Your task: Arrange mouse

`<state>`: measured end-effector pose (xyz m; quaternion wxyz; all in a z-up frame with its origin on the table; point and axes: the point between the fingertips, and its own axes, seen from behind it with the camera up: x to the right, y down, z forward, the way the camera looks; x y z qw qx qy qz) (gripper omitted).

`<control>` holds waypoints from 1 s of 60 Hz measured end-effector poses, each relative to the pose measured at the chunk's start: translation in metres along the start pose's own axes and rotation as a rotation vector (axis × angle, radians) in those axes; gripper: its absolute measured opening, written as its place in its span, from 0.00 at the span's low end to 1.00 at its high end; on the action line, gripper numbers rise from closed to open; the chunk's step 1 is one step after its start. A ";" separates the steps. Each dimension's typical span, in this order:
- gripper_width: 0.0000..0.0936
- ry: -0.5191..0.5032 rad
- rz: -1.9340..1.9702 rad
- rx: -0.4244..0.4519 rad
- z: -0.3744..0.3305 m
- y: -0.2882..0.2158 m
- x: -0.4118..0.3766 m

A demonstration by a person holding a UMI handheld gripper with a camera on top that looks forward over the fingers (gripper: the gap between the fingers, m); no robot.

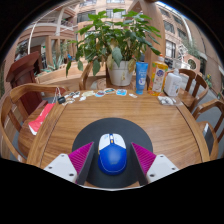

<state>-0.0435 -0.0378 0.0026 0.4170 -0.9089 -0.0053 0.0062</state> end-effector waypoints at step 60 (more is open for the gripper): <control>0.91 0.048 -0.045 0.183 -0.300 0.025 -0.004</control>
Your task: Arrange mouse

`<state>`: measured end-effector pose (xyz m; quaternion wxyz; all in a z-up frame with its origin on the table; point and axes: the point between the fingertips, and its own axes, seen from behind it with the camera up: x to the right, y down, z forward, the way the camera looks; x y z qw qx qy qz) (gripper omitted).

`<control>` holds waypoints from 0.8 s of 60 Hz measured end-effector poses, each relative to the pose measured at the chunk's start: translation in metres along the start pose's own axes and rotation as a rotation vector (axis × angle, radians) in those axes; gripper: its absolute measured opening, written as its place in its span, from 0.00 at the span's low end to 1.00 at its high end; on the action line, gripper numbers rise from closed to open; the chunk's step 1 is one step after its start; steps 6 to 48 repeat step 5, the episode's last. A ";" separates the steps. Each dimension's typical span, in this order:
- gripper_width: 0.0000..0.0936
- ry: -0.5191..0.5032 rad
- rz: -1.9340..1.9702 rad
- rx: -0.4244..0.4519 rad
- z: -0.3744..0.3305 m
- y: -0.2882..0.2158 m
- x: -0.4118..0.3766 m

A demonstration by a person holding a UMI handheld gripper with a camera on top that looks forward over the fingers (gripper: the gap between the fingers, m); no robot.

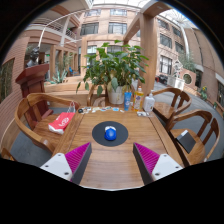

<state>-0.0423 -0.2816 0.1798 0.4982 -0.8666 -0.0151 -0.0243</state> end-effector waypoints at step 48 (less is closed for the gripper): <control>0.91 -0.005 0.001 -0.004 -0.004 0.001 -0.001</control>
